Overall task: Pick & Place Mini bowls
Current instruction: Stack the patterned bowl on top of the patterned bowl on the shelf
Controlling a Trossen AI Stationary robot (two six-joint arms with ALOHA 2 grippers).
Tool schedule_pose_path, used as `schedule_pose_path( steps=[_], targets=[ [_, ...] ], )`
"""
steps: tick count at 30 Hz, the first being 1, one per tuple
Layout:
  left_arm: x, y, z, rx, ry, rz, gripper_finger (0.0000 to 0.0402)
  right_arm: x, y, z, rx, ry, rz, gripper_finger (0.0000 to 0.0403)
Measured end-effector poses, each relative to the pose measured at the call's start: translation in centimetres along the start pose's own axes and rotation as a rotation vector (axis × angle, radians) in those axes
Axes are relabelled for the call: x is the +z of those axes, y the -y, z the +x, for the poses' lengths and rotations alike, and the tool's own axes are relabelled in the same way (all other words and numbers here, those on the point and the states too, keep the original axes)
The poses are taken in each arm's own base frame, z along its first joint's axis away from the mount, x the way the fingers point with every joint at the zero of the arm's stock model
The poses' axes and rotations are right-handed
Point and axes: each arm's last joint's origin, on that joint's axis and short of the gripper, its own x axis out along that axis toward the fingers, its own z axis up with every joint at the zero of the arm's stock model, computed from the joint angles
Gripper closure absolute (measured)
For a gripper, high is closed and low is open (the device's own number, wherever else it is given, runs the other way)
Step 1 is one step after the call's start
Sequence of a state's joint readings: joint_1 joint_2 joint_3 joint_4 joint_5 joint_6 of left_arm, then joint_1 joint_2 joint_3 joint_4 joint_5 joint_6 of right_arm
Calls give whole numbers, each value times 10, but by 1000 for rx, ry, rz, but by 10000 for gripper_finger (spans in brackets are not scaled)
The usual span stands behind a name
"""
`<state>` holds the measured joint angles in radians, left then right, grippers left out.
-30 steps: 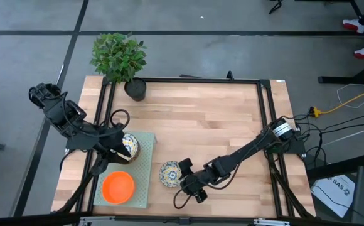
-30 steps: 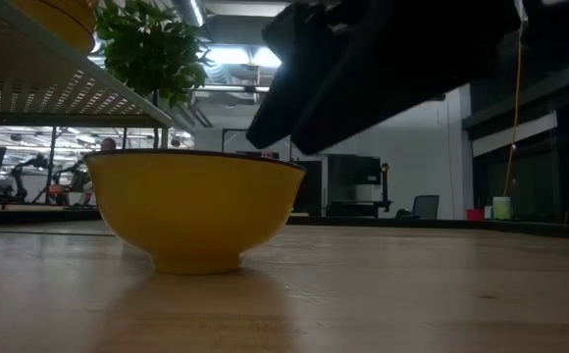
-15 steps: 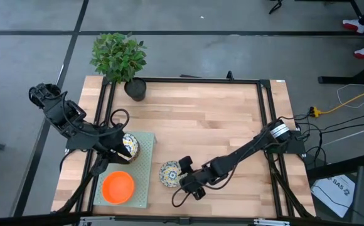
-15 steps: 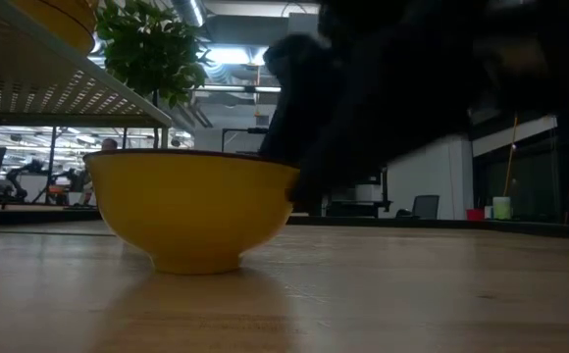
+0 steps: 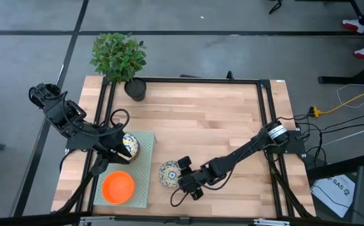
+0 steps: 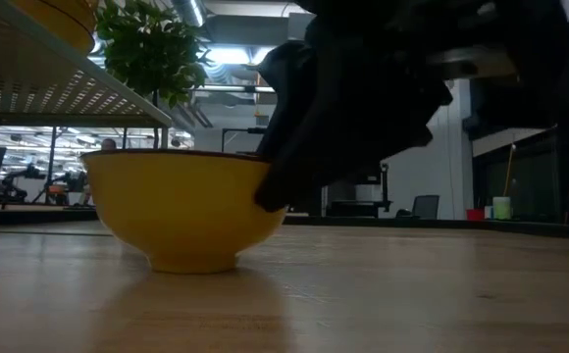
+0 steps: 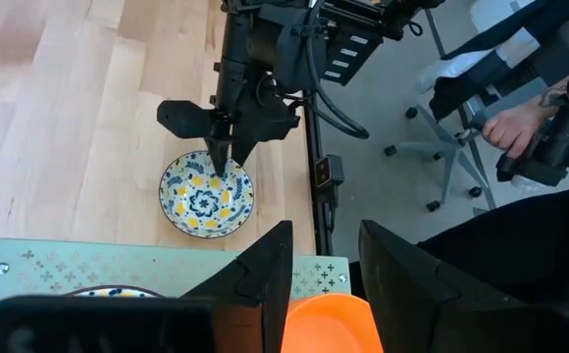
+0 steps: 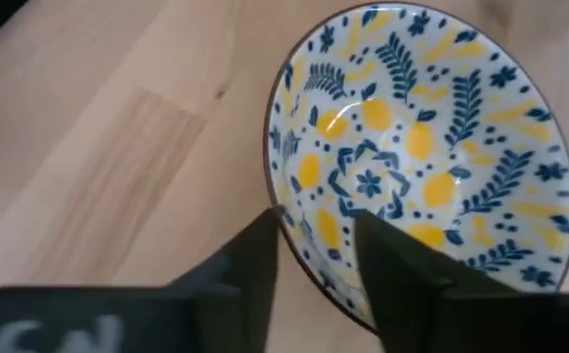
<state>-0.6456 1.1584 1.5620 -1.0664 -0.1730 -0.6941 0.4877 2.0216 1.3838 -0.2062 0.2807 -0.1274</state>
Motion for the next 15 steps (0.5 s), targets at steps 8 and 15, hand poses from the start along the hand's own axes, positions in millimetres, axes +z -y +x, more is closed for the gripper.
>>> schedule_pose_path(
  steps=[8, 15],
  targets=[
    [0, 0, 0, 0, 0, 0, 288, 3, 1, -1, 8, 20, 95, 388],
    [0, 0, 0, 0, 0, 0, 288, 6, 2, -2, 18, 51, 243, 389]
  ],
)
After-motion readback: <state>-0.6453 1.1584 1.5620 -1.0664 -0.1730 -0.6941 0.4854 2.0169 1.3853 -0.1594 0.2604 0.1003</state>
